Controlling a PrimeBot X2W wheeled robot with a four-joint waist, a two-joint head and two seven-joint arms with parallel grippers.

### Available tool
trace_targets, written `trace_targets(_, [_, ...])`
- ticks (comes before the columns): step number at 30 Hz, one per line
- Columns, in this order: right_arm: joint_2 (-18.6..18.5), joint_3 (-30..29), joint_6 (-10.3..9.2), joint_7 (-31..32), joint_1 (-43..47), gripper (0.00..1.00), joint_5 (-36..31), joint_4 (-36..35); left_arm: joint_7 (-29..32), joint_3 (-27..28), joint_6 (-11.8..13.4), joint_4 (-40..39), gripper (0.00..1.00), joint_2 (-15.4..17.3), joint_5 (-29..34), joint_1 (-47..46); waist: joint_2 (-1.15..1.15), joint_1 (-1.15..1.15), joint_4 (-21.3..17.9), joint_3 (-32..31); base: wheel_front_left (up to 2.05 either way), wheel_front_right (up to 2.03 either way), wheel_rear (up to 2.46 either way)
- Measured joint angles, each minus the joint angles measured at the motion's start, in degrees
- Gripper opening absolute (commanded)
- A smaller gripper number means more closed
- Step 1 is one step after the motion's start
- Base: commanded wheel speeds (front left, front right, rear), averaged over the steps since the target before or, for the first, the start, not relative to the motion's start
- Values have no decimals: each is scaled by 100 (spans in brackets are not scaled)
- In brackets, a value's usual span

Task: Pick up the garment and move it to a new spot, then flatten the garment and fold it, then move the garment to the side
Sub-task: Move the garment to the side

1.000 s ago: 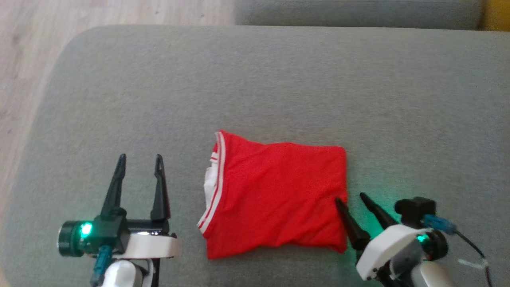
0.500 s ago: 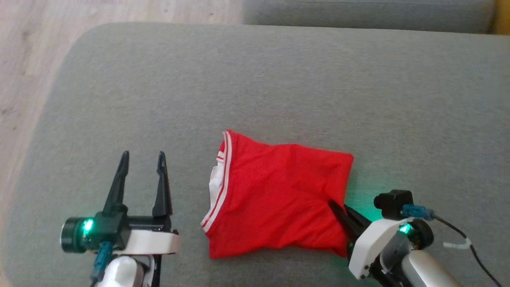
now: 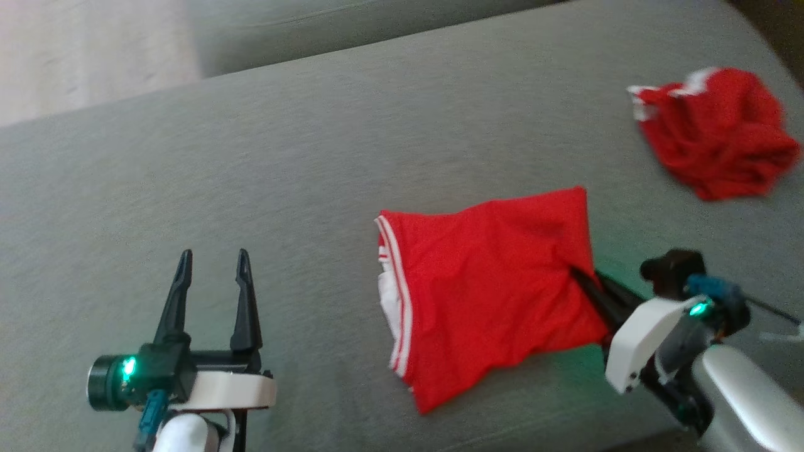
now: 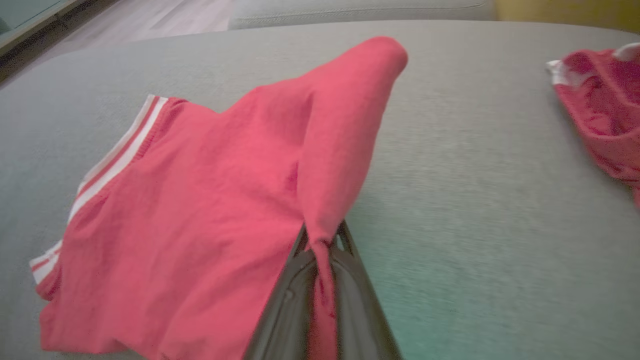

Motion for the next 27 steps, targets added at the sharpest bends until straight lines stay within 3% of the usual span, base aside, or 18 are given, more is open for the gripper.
trace_targets(5, [-233,26,0,2,-398,0,172,187,0,-98,-57,9,100,-40,13,-39,0,0,-628,10,0,0,0])
trace_targets(10, [-498,-91,0,-23,-924,0,336,580,1,-315,-110,53,100,-100,126,-365,0,0,-792,248,0,0,0])
trace_targets(20, [-1301,-1165,0,-386,-2444,0,569,1830,2,-797,-221,59,100,-258,356,-1184,0,1,-319,1143,0,0,0])
trace_targets(27, [-1963,-2230,0,-469,-3155,0,573,2916,0,-1070,-255,113,100,-333,407,-1806,0,1,118,1852,0,0,0])
